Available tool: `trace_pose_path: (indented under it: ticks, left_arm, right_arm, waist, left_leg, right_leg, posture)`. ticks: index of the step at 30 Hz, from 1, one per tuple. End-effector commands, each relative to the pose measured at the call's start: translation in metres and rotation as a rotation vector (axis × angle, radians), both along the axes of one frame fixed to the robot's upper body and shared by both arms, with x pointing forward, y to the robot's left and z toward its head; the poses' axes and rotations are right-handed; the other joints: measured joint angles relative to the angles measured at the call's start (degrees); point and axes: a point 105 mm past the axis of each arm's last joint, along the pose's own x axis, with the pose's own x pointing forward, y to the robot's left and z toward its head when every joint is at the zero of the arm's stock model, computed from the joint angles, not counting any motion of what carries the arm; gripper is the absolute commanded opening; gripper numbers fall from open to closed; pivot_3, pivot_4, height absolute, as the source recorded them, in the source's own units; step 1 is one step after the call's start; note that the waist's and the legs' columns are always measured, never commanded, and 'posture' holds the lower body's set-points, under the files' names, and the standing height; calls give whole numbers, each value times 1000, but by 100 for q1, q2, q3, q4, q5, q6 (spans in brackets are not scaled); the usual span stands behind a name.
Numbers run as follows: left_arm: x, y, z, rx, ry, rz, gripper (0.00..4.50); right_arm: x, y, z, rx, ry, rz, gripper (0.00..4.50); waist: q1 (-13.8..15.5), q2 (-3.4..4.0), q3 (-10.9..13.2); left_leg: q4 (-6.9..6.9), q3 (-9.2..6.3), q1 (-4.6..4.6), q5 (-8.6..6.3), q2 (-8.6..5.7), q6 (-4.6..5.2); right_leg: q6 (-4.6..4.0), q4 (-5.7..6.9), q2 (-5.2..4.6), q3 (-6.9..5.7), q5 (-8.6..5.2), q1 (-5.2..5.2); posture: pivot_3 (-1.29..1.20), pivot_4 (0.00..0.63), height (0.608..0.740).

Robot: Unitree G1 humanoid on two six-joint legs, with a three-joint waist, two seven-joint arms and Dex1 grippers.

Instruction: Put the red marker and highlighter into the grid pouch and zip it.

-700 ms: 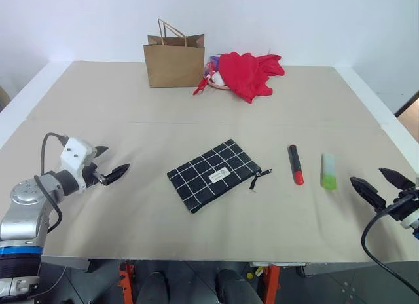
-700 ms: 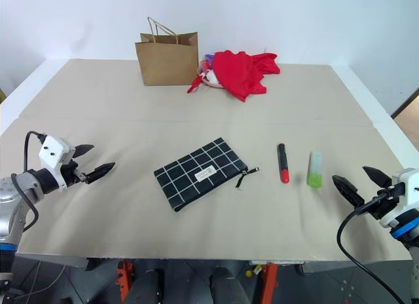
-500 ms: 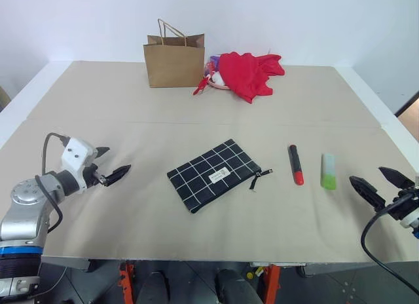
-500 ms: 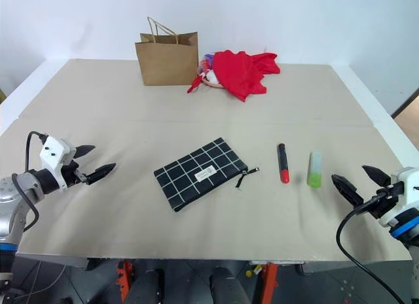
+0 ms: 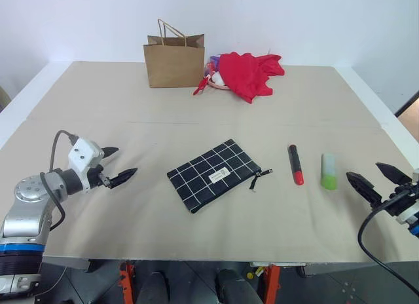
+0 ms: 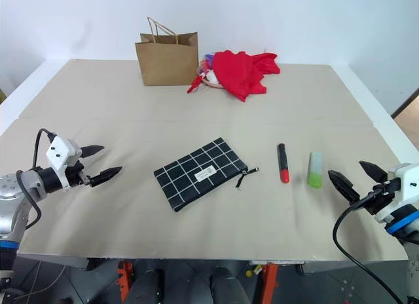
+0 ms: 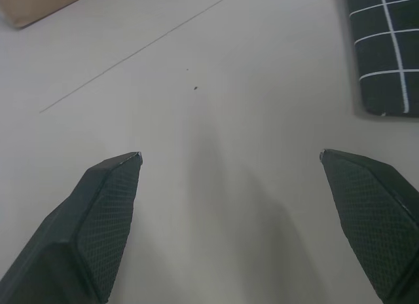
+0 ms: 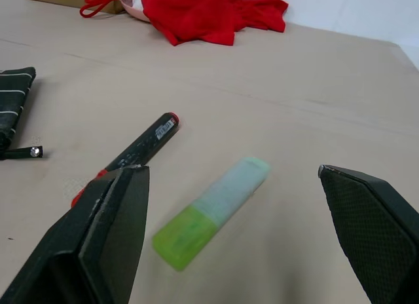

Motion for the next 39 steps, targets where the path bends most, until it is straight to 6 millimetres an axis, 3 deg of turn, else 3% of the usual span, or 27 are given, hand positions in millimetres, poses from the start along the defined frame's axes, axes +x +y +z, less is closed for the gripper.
trace_pose_path:
  ticks: [1,3,7,9,13,16,18,25,39]
  left_arm:
    - [-11,-39,13,19,-42,-172,4500]
    - [-21,-66,11,32,-36,-286,4500]
    - [-32,-95,8,30,-20,-401,4500]
    - [-39,-112,5,26,-16,-480,4500]
    - [-50,-137,-8,61,-13,-585,4500]
    - [-55,-143,-12,59,-10,-608,4500]
    - [-57,-144,-13,51,-6,-613,4500]
    - [-60,-146,-13,57,-38,-613,4500]
    - [-53,-132,-23,284,-276,-602,4500]
  right_arm:
    - [14,55,24,18,-67,175,4454]
    - [27,92,31,52,-87,266,4454]
    - [44,131,33,80,-97,349,4454]
    - [56,149,27,119,-88,394,3916]
    - [79,174,-1,89,-29,422,2284]
    - [85,181,-16,62,-4,428,751]
    - [86,184,-25,47,12,428,67]
    - [83,186,-52,-35,71,446,67]
    - [84,193,-53,-70,48,446,67]
  waist:
    - [-12,1,0]
    - [-28,3,0]
    - [-19,7,0]
    - [-7,7,0]
    - [3,8,0]
    - [26,9,1]
    - [28,12,2]
    - [26,13,2]
    - [27,14,1]
  left_leg:
    - [0,0,0,0,0,0]
    - [2,0,1,3,1,1]
    - [2,-3,0,9,0,2]
    - [2,-5,-5,9,0,2]
    - [4,-6,-9,9,-1,2]
    - [3,-9,-11,9,-2,3]
    - [2,-13,-14,9,-1,3]
    - [5,-15,-12,8,-1,5]
    - [7,-16,-8,10,0,6]
  right_leg:
    - [0,2,0,0,0,0]
    - [-1,3,0,0,5,0]
    - [0,4,1,-2,8,2]
    - [1,4,1,-4,4,1]
    - [1,3,1,-5,4,1]
    - [-3,4,1,-9,5,0]
    - [-7,4,1,-12,5,-2]
    - [-4,4,1,-16,3,0]
    - [-4,5,1,-18,6,3]
  posture:
    - [0,150,740]
    - [0,150,740]
    - [0,150,740]
    - [0,150,740]
    - [0,150,740]
    - [0,150,740]
    - [0,150,740]
    - [0,150,740]
    - [0,150,740]
